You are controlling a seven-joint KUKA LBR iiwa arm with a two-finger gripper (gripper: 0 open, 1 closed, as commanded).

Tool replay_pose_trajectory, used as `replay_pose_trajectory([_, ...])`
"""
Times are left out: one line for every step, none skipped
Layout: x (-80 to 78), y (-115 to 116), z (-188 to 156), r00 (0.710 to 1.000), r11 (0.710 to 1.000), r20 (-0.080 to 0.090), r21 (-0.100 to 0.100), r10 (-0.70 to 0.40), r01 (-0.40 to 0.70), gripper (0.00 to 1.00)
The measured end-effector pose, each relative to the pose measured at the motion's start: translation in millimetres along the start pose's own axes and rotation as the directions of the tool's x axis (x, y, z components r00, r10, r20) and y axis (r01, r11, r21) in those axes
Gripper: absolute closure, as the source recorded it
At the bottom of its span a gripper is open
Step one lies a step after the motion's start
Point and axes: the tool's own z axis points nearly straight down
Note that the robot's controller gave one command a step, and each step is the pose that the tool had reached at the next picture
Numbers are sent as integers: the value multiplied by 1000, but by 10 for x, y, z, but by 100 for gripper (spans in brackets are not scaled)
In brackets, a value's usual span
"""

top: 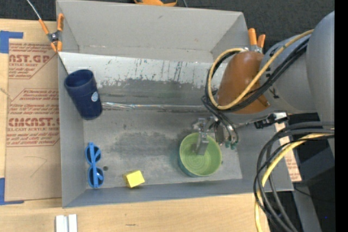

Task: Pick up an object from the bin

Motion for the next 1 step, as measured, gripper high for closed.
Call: replay_pose_trajectory([16,-138,-1614,998,999,11,2,-54,54,100])
